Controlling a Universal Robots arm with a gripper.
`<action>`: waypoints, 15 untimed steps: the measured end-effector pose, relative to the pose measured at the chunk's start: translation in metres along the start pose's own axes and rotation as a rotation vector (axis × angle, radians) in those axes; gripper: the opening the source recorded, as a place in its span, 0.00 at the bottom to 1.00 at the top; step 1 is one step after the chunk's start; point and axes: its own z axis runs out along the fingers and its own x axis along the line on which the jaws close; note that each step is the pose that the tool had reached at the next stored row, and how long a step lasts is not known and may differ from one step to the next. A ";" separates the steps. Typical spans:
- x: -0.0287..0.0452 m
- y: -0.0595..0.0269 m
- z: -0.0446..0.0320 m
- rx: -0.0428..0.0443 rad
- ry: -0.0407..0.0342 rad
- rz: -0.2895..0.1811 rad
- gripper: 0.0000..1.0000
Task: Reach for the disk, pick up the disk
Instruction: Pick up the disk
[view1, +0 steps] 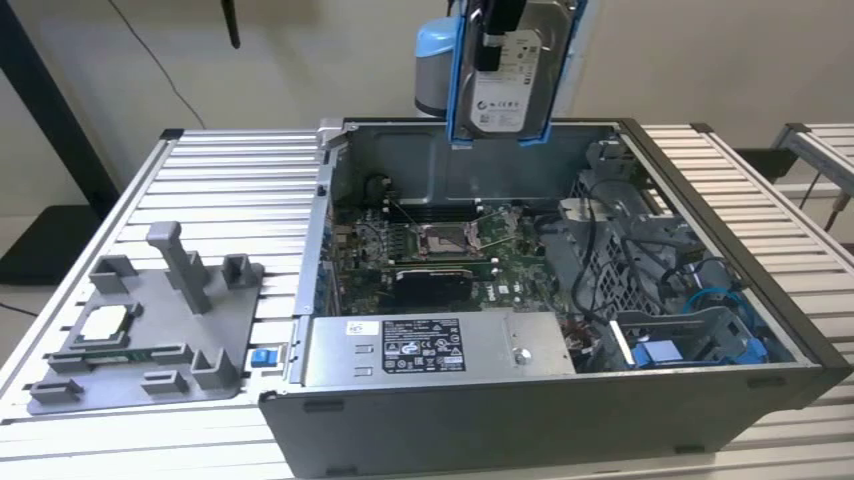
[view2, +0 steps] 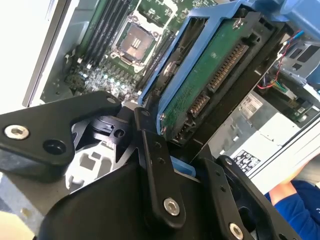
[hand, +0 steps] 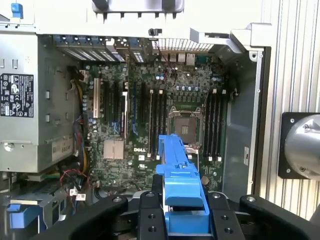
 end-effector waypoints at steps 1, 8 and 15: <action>0.0009 -0.0014 0.0001 0.0000 0.0000 0.000 0.00; 0.0091 -0.0072 0.0007 -0.0007 -0.0001 0.001 0.00; 0.0131 -0.0098 0.0017 -0.0007 -0.0002 0.003 0.00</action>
